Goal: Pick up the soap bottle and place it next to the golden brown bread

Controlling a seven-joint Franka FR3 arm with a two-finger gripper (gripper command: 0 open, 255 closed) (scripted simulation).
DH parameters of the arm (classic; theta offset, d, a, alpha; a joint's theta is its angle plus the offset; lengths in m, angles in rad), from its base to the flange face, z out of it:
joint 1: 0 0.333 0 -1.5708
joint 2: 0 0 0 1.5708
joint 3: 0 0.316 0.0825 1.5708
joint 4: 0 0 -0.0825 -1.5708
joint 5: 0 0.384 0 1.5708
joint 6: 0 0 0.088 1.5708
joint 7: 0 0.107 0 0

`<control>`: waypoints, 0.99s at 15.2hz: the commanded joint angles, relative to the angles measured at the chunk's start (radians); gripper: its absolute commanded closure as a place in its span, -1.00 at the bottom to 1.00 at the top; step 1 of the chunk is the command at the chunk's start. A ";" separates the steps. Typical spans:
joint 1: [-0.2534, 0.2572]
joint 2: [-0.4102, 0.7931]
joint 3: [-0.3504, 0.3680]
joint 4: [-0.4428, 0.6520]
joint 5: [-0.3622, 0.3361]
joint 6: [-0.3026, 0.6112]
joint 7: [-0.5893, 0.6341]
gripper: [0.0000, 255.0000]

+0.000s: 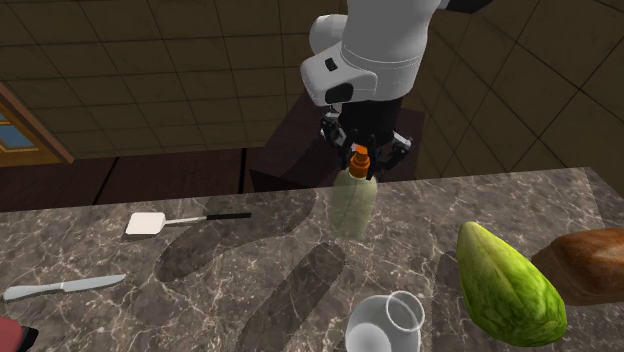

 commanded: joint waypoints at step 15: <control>-0.002 -0.026 -0.009 0.194 -0.004 -0.221 0.003 1.00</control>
